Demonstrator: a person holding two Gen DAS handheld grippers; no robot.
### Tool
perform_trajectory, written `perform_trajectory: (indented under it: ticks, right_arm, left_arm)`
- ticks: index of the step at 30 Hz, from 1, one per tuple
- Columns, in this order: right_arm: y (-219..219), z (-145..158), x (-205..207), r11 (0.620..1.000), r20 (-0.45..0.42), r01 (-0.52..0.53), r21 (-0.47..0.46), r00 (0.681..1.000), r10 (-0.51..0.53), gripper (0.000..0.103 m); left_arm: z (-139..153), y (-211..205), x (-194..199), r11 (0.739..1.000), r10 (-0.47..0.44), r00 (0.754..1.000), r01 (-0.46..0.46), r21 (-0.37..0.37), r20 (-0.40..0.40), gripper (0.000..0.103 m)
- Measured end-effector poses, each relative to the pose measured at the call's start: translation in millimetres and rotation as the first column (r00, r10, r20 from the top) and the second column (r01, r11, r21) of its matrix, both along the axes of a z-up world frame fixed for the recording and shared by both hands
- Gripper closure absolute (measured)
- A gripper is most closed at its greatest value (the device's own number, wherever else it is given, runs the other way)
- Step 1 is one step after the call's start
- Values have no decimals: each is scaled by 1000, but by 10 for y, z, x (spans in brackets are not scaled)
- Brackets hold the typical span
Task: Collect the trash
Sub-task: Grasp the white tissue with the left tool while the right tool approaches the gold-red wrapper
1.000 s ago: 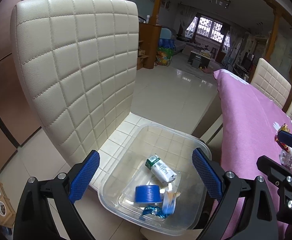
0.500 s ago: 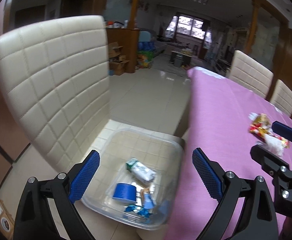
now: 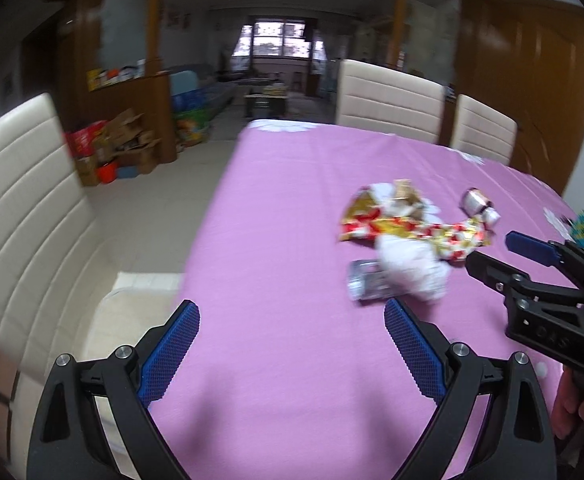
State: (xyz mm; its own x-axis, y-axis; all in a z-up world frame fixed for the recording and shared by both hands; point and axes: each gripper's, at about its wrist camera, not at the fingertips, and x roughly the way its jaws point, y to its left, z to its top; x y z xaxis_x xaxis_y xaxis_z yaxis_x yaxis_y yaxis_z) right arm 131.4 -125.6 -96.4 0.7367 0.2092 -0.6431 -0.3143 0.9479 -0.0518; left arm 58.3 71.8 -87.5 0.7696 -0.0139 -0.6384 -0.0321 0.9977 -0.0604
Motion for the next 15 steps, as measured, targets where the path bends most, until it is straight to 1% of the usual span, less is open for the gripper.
perform_trajectory:
  ticks: [4, 9, 12, 15]
  right_arm:
    - [-331, -53, 132, 998, -24, 57, 20, 998, -57, 37]
    - [-584, -89, 274, 996, -45, 79, 47, 996, -77, 37]
    - [-672, -115, 366, 994, -62, 82, 70, 995, -78, 36]
    - [-705, -126, 478, 993, -76, 77, 87, 995, -70, 36]
  left_arm:
    - [17, -294, 170, 998, -53, 999, 53, 15, -8, 12]
    - [4, -604, 371, 994, -102, 994, 103, 42, -27, 12]
    - [-20, -739, 515, 993, -97, 995, 99, 72, -33, 12]
    - [-56, -781, 620, 992, -79, 996, 83, 91, -41, 12]
